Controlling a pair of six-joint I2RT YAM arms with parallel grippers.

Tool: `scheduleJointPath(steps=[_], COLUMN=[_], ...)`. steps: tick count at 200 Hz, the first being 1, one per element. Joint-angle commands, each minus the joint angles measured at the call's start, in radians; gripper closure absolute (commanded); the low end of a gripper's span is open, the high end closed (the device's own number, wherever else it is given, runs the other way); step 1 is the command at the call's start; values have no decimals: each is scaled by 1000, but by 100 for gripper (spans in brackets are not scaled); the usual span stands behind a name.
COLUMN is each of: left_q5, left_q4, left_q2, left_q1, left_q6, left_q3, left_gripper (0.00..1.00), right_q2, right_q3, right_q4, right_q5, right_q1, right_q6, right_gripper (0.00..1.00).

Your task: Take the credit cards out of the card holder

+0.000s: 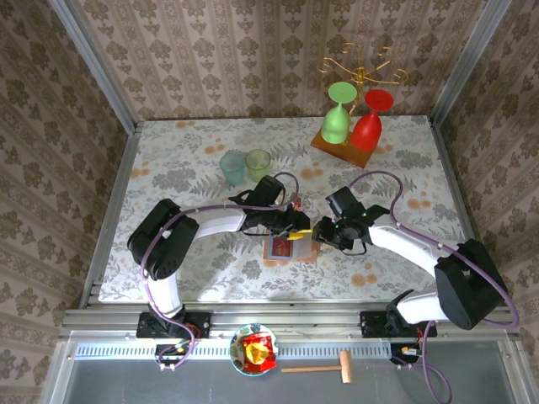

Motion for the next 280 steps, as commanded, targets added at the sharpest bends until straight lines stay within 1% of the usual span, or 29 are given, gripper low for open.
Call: scheduleJointPath(steps=[1, 40, 76, 95, 112, 116, 125, 138, 155, 202, 248, 271, 280], left_q5=[34, 36, -9, -51, -62, -92, -104, -125, -148, -149, -191, -186, -181], left_q4=[1, 17, -44, -89, -124, -128, -139, -165, -185, -168, -220, -206, -196], left_q2=[18, 7, -93, -152, -189, -195, -206, -221, -241, -225, -214, -200, -193], left_q1=[-2, 8, 56, 88, 110, 116, 123, 128, 131, 141, 143, 143, 143], left_q6=[27, 32, 85, 120, 142, 147, 155, 167, 176, 171, 199, 193, 188], left_q3=[28, 36, -17, -57, -90, -97, -111, -130, -154, -201, -208, -218, -224], left_gripper=[61, 61, 61, 62, 63, 64, 66, 68, 68, 70, 69, 69, 67], right_q2=[-33, -20, 8, 30, 92, 102, 126, 161, 204, 312, 340, 351, 354], right_q3=[26, 62, 74, 86, 107, 111, 124, 135, 146, 179, 167, 169, 168], right_q4=[-29, -11, 67, 97, 117, 122, 134, 157, 195, 240, 251, 249, 249], right_q5=[-7, -52, -131, -155, -173, -177, -186, -201, -220, -238, -238, -236, -236], right_q1=[-6, -6, -1, 9, 25, 30, 41, 57, 76, 108, 112, 112, 113], right_q6=[10, 22, 62, 80, 87, 89, 93, 103, 119, 133, 134, 129, 129], right_gripper=[60, 61, 63, 63, 64, 64, 64, 65, 66, 67, 68, 68, 68])
